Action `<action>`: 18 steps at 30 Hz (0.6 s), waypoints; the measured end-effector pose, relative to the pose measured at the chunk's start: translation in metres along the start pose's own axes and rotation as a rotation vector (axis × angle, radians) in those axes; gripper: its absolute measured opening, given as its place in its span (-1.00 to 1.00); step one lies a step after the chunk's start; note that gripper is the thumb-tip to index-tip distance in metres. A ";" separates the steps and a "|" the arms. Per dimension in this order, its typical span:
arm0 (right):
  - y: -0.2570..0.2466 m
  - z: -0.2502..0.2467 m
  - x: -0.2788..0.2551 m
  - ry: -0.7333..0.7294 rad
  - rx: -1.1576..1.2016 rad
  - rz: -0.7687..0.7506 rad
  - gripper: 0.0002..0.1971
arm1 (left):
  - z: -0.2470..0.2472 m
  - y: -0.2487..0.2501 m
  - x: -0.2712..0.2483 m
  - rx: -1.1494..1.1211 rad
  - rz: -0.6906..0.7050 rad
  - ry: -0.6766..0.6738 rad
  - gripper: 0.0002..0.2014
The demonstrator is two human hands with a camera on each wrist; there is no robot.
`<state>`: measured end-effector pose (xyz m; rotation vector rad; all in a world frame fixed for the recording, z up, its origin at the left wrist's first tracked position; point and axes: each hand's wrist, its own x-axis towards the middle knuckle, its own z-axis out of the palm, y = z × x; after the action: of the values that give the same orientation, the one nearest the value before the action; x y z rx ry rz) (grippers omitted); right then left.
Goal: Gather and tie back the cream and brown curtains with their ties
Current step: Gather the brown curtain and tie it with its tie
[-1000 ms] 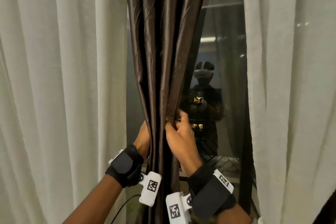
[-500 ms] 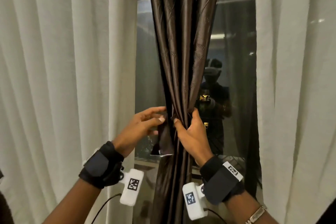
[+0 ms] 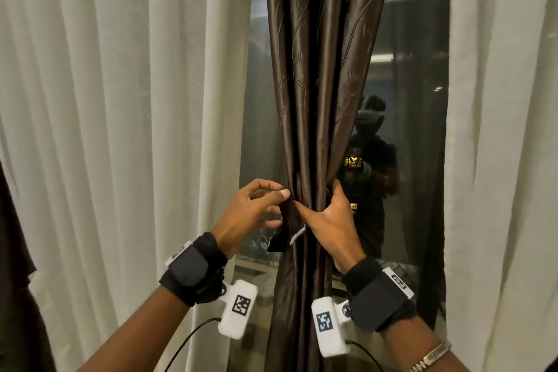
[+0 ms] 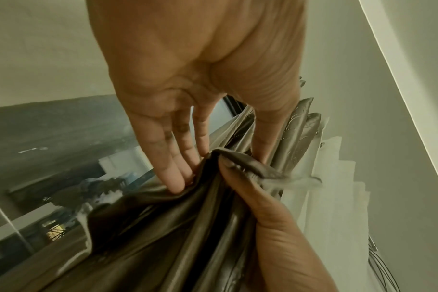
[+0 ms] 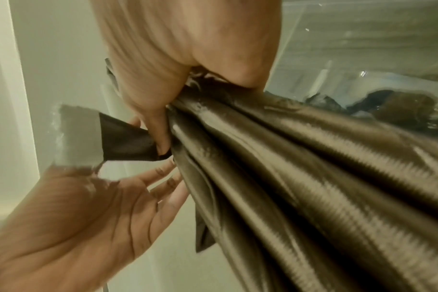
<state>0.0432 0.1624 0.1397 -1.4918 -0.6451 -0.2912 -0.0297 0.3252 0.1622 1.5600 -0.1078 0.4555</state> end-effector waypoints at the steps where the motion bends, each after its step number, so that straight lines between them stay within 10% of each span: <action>1: 0.000 0.000 -0.001 0.012 -0.029 -0.007 -0.33 | 0.000 0.000 0.000 0.012 -0.025 -0.033 -0.61; 18: -0.002 -0.017 -0.002 -0.132 -0.068 -0.005 -0.30 | -0.009 -0.005 0.016 0.392 0.291 0.060 -0.73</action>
<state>0.0442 0.1452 0.1410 -1.5840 -0.7508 -0.2219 -0.0153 0.3375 0.1627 1.9226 -0.2110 0.7880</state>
